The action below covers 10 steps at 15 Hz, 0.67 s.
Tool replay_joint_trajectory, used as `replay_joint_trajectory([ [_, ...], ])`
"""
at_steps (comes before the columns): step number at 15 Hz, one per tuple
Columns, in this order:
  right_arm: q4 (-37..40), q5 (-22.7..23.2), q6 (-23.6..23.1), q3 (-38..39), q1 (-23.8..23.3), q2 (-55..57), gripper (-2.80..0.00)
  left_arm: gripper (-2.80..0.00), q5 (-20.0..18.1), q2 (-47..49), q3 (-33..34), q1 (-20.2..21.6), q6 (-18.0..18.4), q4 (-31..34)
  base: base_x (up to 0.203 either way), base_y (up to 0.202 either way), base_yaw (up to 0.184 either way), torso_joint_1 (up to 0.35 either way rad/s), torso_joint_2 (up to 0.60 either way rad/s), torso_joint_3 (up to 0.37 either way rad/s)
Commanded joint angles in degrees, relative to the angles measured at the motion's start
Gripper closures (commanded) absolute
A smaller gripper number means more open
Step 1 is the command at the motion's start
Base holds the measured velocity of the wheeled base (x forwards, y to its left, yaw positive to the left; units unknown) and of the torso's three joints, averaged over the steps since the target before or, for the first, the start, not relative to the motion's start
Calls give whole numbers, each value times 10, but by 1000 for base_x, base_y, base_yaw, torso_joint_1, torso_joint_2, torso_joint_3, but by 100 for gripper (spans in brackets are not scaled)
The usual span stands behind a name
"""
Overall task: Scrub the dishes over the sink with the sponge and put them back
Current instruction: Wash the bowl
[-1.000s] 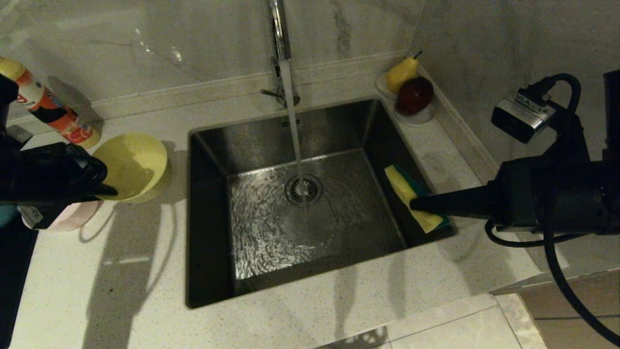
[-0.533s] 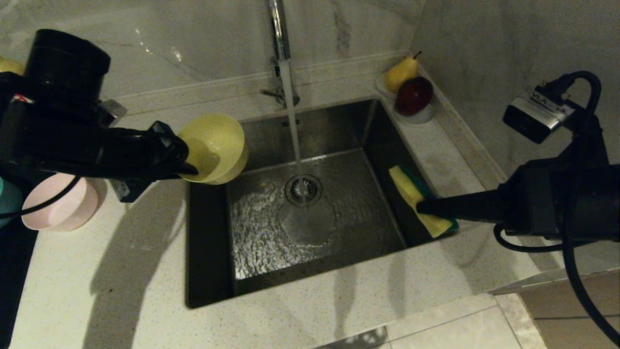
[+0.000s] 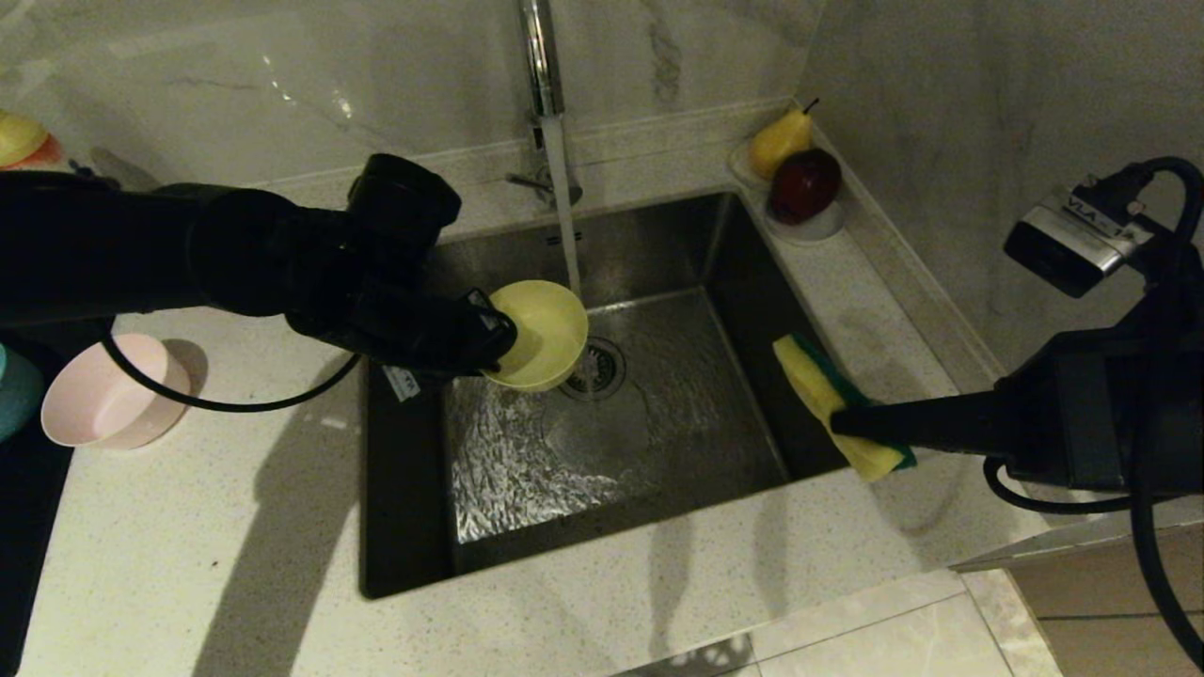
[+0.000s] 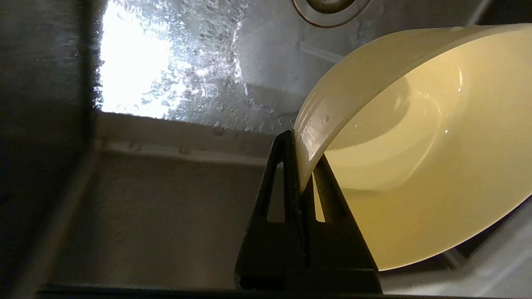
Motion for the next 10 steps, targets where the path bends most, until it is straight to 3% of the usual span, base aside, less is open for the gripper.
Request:
replay_joint_trajectory([
  [1,0,2,1,0,0,-6,0,0,1,44,-25,-12,-3,1,0,0,0,0,0,0],
  [10,-1,2,2,1,-3,-6,0,0,2,78,-83,-19,-3,2,0,0,0,0,0,0],
])
